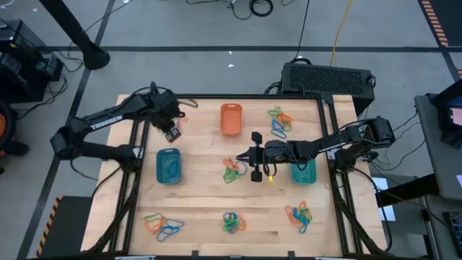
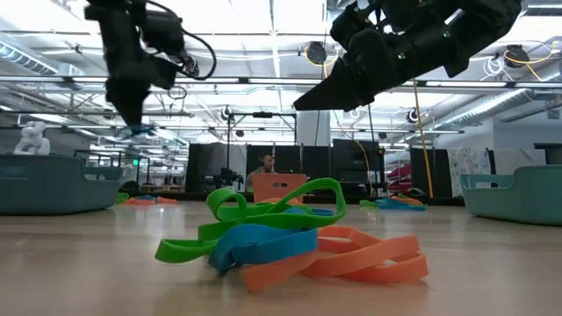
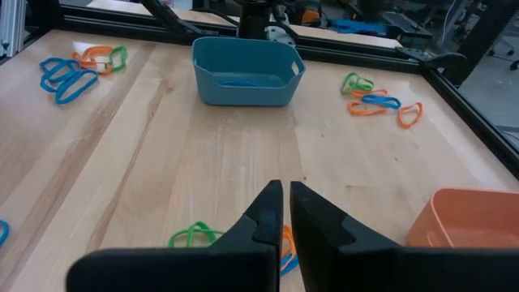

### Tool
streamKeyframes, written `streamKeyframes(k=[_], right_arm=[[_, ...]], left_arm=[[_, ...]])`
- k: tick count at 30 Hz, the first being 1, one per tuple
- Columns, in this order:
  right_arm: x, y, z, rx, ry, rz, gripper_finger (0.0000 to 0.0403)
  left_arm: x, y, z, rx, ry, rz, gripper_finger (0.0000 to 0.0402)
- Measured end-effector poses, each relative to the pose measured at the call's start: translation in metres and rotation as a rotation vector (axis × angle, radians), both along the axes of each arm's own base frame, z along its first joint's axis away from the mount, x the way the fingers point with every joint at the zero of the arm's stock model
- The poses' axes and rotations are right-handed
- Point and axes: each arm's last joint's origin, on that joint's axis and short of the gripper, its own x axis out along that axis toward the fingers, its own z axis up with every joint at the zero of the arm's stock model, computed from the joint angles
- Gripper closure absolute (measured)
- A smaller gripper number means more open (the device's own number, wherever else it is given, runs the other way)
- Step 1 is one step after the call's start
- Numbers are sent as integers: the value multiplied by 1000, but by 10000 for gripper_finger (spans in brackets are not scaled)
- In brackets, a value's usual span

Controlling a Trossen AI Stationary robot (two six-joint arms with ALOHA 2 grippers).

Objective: Sort rubber bands into baskets
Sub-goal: Put the blue rubber band into the blue bin

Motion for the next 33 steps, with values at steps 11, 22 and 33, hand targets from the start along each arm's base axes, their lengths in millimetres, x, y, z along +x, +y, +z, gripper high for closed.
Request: streamKeyframes(k=[11, 22, 33], right_arm=[[0, 0, 0, 7, -1, -3, 385], [1, 1, 4, 46, -42, -13, 385], [-1, 0, -4, 73, 36, -29, 385]], left_arm=[[16, -68, -7, -107, 47, -30, 400], [14, -108, -8, -113, 95, 130, 400], [21, -116, -21, -109, 210, 162, 400]])
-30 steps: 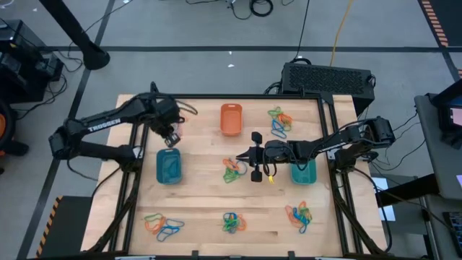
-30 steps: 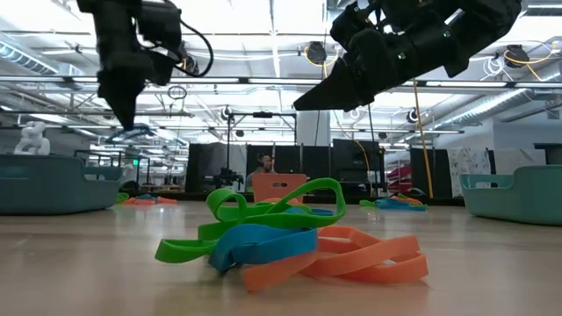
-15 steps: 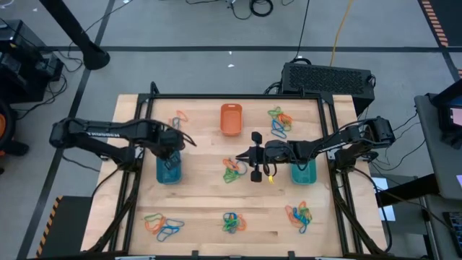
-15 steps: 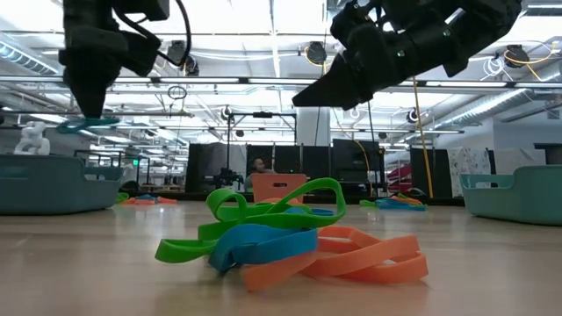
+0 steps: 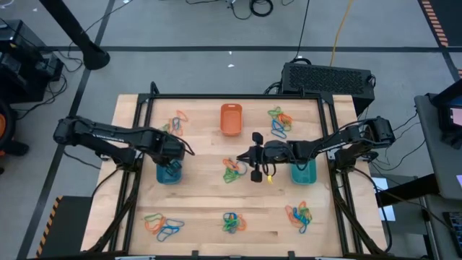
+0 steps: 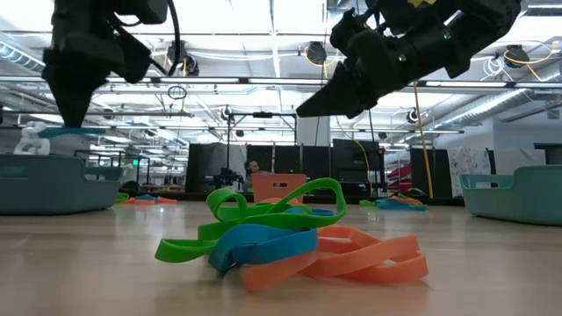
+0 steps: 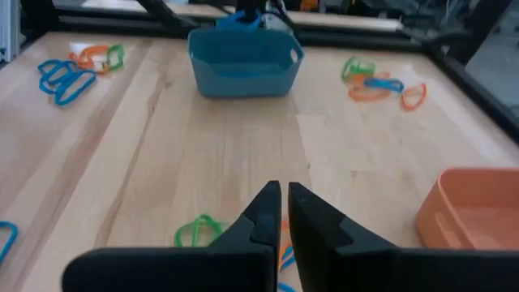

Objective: Sort rubber bands into baskets
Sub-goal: Put the blue rubber band into the blue bin

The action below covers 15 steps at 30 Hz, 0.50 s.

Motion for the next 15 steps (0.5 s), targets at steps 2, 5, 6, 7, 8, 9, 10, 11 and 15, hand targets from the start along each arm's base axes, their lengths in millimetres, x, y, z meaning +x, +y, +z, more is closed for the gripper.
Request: streamKeyframes(k=[2, 5, 6, 7, 8, 9, 10, 11, 15], right_arm=[[-1, 1, -2, 4, 21, 0, 385], [-2, 0, -5, 14, 54, -6, 385], [-3, 0, -4, 25, 66, -12, 385], [-4, 0, -1, 39, 74, -19, 385], [-4, 0, 4, 58, 79, -29, 385], [-5, 0, 10, 71, 82, -36, 385], [-6, 0, 15, 75, 92, -40, 385], [-7, 0, 20, 75, 107, -43, 385], [-14, 1, 33, 101, 127, -52, 385]], left_arm=[[4, -1, -5, 53, 27, -44, 400], [10, -3, -13, 102, 72, -102, 400], [12, -3, -15, 102, 88, -127, 400], [13, -4, -17, 102, 102, -143, 400], [14, -4, -19, 102, 115, -159, 400], [15, -4, -21, 101, 125, -175, 400], [16, -5, -22, 103, 133, -191, 398], [17, -5, -23, 113, 139, -203, 395], [17, -5, -24, 164, 160, -236, 376]])
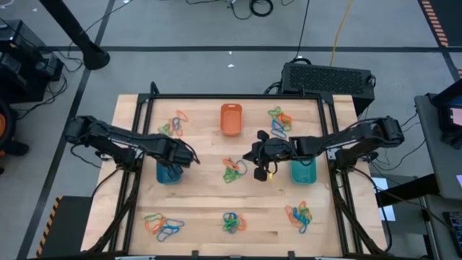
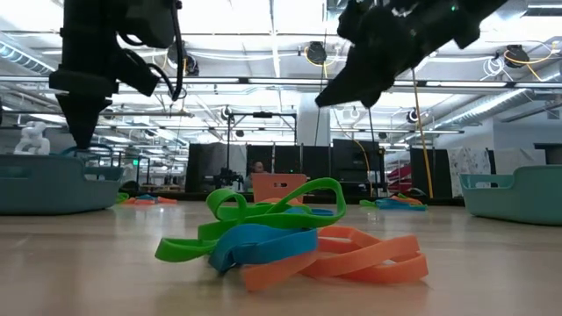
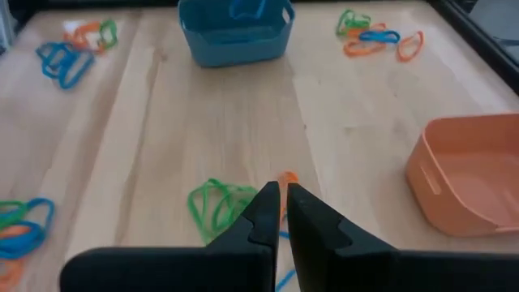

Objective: Sort rubber bands into baskets
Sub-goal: Put the blue rubber band into the blue bin

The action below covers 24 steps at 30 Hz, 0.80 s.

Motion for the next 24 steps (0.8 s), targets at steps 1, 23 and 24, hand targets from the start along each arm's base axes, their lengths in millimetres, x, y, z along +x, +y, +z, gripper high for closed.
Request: streamKeyframes(k=[1, 23, 24], right_arm=[[-2, 1, 3, 7, -2, 0, 385], [-9, 10, 1, 12, 59, 25, 385], [-9, 10, 1, 14, 59, 24, 385]], left_arm=[[-1, 0, 0, 3, 7, -1, 371], [-1, -7, 7, -143, 32, -9, 258], [0, -9, 8, -147, 27, -26, 258]])
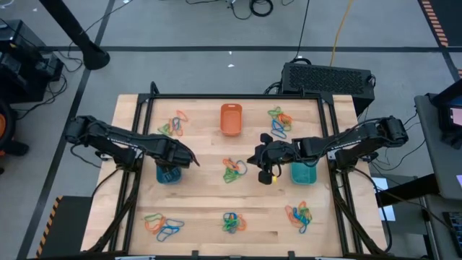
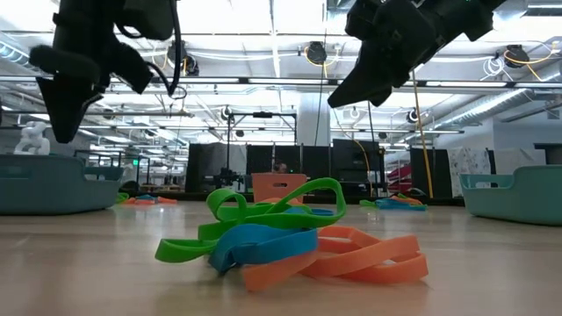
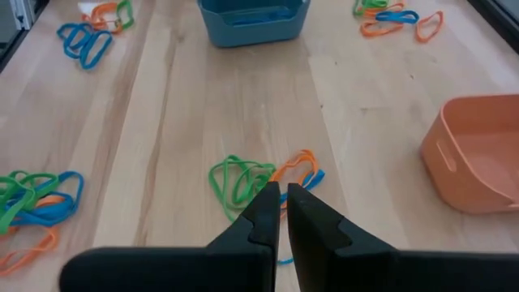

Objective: Sort rubber bands into baskets
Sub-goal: Put the blue rubber band into the blue bin

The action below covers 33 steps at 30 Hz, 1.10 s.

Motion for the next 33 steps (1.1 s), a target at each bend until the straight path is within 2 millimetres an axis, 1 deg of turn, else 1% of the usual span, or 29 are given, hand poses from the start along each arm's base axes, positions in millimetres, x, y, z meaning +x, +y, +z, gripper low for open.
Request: streamKeyframes(k=[3, 6, 12, 16, 20, 25, 29, 33], right_arm=[[0, 0, 0, 6, -1, -4, 385], [0, 0, 0, 7, -4, -5, 385], [2, 0, 3, 9, -37, -4, 385], [3, 0, 5, 3, -61, 2, 385], [3, 0, 5, 23, -64, -11, 385], [4, 2, 7, 76, -89, -35, 385], [5, 10, 10, 96, -123, -13, 385], [5, 23, 14, 107, -167, 31, 385]], left_arm=[[4, -10, 3, -18, -51, -65, 258], [7, -24, 7, -59, -157, -122, 258], [20, -63, 19, -221, -461, -264, 258], [20, -86, 24, -314, -550, -318, 258], [17, -105, 28, -418, -585, -268, 258], [13, -126, 27, -492, -594, -161, 258], [14, -147, 15, -533, -556, -124, 258], [15, -169, -5, -568, -469, -75, 258]])
